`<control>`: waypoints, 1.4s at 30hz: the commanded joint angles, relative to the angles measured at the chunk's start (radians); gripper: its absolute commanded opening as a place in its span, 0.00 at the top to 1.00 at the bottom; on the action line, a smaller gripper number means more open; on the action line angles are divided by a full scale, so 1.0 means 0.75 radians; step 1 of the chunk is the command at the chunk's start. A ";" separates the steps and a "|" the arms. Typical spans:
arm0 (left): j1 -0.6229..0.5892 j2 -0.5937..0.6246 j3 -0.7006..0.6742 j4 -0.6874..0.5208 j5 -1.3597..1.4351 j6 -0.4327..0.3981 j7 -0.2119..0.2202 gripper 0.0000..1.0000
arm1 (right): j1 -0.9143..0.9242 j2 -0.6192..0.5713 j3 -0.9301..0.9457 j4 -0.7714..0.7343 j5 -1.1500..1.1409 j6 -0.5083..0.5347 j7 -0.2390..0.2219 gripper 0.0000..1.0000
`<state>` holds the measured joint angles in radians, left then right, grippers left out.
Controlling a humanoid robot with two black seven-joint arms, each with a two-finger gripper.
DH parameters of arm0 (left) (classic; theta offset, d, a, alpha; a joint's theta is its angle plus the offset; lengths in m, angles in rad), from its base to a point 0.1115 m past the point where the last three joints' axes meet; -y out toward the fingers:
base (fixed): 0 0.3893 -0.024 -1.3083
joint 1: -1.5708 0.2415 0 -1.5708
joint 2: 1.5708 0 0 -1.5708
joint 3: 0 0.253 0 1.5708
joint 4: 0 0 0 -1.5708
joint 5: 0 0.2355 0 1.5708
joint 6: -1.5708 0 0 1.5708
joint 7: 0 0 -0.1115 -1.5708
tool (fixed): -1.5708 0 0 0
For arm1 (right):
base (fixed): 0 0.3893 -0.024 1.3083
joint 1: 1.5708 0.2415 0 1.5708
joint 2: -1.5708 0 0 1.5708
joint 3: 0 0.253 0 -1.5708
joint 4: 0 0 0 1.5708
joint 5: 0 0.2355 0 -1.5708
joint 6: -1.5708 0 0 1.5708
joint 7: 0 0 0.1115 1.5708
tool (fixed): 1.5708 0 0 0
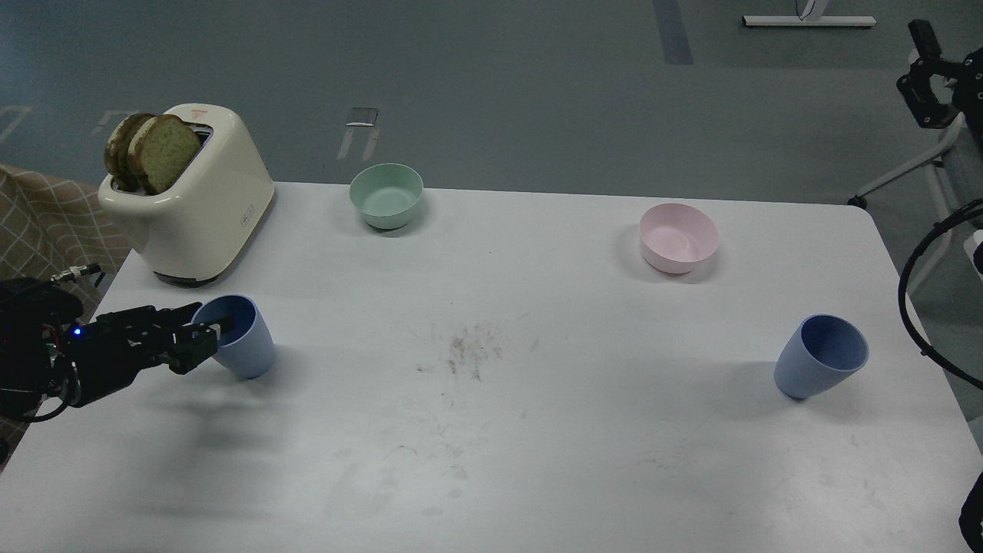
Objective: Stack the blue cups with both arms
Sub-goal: 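Grasp the blue cup with the left hand and lift it, then carry the cup toward the table center and set it down upright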
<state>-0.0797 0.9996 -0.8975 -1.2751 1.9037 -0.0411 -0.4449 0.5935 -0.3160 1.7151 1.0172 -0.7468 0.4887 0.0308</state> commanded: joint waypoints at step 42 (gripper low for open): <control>-1.229 -0.783 0.920 0.268 0.202 -0.328 0.014 1.00 | -0.417 -0.272 0.362 0.016 0.141 0.000 0.000 0.00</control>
<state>-1.0062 0.4388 -0.2463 -1.1301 2.0502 -0.2886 -0.4337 0.2890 -0.5198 1.9764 1.0291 -0.6413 0.4887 0.0306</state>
